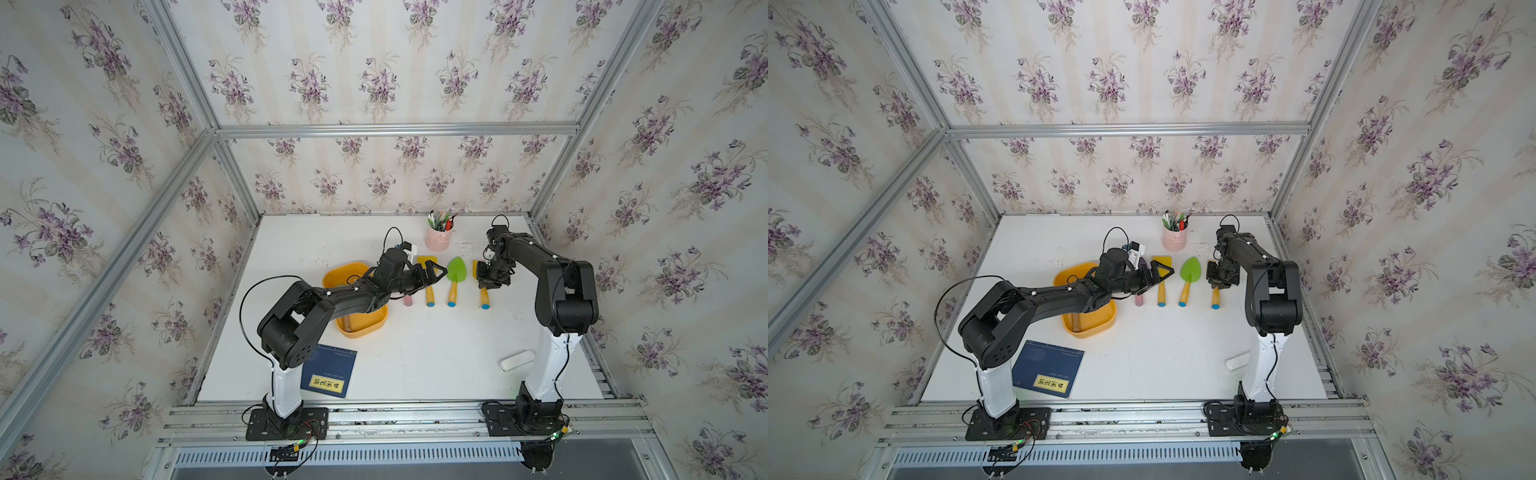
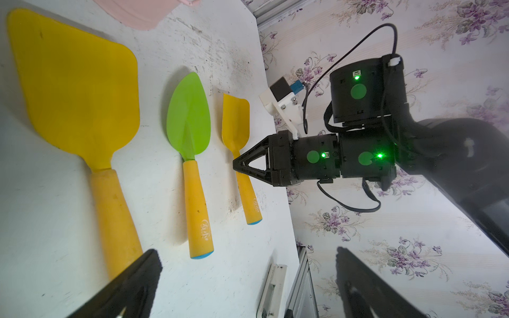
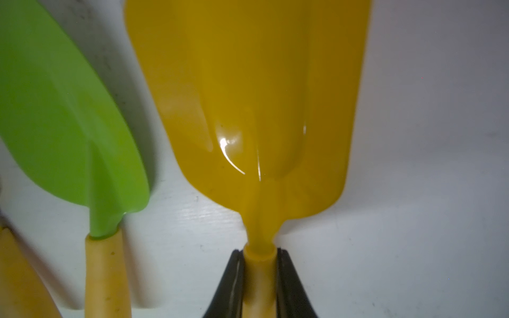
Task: Take the shovel out of the storage box
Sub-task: Place the shovel at the center of the board.
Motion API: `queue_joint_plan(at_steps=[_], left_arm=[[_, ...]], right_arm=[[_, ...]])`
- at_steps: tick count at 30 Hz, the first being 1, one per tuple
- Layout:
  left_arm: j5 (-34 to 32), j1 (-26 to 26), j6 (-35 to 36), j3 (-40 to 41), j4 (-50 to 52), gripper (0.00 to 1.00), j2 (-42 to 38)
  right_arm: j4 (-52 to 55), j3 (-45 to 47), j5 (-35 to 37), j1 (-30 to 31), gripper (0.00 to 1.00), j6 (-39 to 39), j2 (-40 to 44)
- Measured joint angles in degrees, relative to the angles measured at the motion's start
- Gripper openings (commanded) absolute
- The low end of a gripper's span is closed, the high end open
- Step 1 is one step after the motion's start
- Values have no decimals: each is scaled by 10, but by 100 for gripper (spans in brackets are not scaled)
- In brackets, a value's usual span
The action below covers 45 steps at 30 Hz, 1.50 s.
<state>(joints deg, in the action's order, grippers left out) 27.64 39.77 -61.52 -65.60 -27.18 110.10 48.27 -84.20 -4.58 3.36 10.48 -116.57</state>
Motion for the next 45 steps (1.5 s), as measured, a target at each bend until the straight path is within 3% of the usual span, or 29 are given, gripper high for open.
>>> queue_joint_plan(at_steps=[22,26,45], left_arm=[[-2,12,-4,-5,-11,100,13],[-2,12,-4,-9,-11,100,17],[-2,17,1,-36,14,100,19]], right_arm=[[7,-23,2,0,19,-30,-31],[3,-18,2,0,26,-30,-28],[10,-13,5,0,32,-27,-3]])
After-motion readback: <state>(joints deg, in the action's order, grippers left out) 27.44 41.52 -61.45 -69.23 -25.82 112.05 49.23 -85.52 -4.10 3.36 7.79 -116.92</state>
